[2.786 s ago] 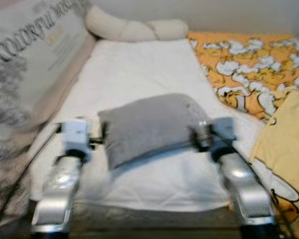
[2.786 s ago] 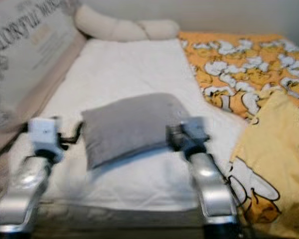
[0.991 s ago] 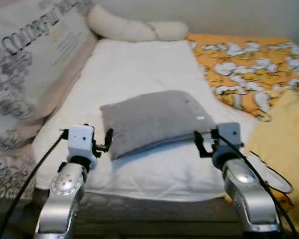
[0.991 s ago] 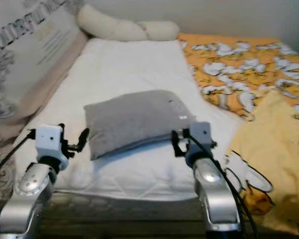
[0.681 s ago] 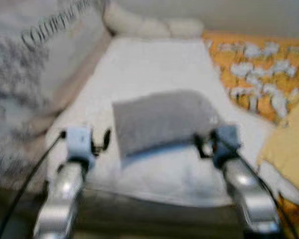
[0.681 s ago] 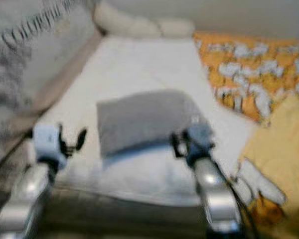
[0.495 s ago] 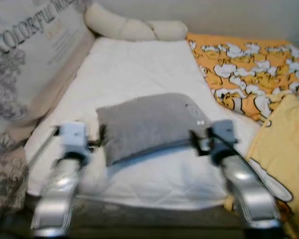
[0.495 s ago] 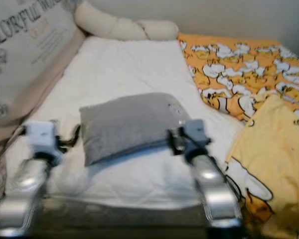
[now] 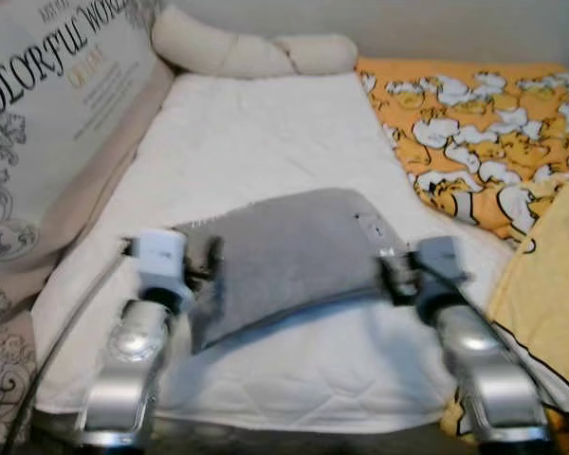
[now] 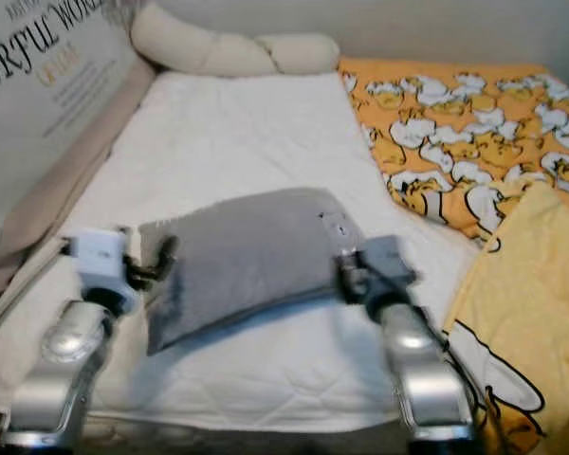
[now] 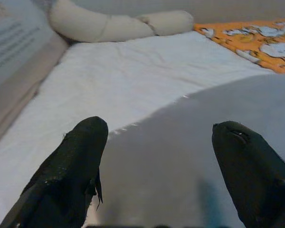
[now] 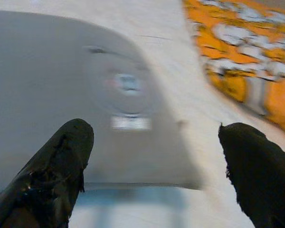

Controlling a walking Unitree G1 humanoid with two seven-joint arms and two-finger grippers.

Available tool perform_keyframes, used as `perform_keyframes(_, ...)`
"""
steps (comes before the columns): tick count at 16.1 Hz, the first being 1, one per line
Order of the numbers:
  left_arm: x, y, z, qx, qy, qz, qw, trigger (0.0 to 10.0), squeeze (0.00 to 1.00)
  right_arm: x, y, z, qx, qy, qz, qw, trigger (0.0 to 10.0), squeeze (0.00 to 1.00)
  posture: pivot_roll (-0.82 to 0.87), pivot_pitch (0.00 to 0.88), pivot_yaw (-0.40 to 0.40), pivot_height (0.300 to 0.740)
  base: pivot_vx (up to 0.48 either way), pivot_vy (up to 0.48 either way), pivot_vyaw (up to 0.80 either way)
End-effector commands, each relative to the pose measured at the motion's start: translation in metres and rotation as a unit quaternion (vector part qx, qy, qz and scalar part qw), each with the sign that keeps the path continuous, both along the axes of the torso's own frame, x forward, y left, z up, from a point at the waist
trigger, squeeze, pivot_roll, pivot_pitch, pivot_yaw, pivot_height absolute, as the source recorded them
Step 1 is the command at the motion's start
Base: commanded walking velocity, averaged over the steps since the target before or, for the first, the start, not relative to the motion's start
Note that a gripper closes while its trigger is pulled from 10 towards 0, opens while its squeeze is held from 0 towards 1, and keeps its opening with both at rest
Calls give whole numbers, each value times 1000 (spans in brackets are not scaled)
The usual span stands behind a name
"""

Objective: Clean up the room

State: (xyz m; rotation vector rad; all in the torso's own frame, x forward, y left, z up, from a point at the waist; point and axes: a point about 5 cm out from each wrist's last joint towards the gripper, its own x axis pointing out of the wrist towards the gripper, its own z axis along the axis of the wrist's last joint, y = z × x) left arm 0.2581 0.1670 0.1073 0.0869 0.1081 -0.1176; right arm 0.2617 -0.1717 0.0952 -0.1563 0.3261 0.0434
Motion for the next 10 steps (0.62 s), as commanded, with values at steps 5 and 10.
perform_keyframes(5, -1, 0, 0, 9, 0, -2, 1000, 10000, 0, 3, 11, 0, 2, -2, 10, 1000, 10000, 0, -4, 0, 3, 740, 0, 0, 0)
perform_keyframes(10, 12, -4, -8, 14, 23, -29, 999, 10000, 0, 10, 9, -9, 33, 44, 16, 998, 10000, 0, 4, 0, -6, 740, 0, 0, 0)
